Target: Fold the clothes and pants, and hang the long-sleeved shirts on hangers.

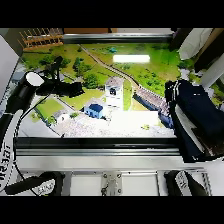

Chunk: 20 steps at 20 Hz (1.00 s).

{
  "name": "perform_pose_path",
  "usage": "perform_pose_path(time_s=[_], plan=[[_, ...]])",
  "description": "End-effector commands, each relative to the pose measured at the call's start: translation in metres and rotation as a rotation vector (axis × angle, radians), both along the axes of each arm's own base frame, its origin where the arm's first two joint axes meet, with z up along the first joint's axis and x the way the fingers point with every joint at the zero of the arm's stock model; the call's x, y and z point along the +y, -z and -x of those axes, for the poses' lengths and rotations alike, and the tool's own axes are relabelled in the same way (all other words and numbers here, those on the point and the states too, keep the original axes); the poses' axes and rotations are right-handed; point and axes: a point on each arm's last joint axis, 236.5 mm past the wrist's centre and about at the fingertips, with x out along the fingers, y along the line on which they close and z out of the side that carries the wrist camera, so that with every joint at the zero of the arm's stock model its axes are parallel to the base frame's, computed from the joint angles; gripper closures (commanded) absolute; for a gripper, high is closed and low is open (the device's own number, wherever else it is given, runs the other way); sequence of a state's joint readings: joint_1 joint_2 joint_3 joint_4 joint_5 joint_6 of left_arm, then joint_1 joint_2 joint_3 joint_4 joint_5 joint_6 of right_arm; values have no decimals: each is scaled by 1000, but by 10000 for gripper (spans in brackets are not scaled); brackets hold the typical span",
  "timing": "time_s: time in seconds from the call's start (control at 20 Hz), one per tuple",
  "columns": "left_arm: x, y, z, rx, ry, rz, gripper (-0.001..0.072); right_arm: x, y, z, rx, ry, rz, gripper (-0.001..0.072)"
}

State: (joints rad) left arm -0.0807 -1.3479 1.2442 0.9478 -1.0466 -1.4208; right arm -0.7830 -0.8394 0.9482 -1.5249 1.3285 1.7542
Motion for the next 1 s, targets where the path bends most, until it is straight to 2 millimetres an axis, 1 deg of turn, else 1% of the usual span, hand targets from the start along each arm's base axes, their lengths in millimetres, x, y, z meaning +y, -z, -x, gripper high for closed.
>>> perform_pose_path(time_s=[0.0,0.05,0.3,0.35,0.4,0.45,0.5,0.55,0.6,0.65,0.7,0.75,0.85,0.95], plan=[[0,0,0,0,1,-1,694,5,22,37,100,38,25,700],[0,0,0,-1,1,-1,695,5,25,41,110,39,27,701],[0,0,0,0,2,-1,694,8,28,43,122,35,16,697],[0,0,0,0,2,-1,695,10,29,46,132,35,7,682],[0,0,0,0,2,-1,694,13,30,48,142,34,-2,548],[0,0,0,0,2,-1,694,15,30,49,151,27,-9,311],[0,0,0,0,2,-1,695,16,29,48,155,-20,-1,138],[0,0,0,0,1,-1,694,16,24,45,143,-57,16,127],[0,0,0,0,2,-1,695,14,15,37,104,-83,50,127],[0,0,0,0,2,-1,694,16,3,24,50,-130,87,127],[0,0,0,0,2,-1,695,25,-12,7,-19,-201,118,127],[0,0,0,0,1,-1,695,40,-24,-14,-95,-276,121,127],[0,0,0,0,1,-1,694,92,-40,-55,-241,-474,71,127],[0,0,0,0,1,-1,694,148,-49,-83,-340,-646,0,127]])
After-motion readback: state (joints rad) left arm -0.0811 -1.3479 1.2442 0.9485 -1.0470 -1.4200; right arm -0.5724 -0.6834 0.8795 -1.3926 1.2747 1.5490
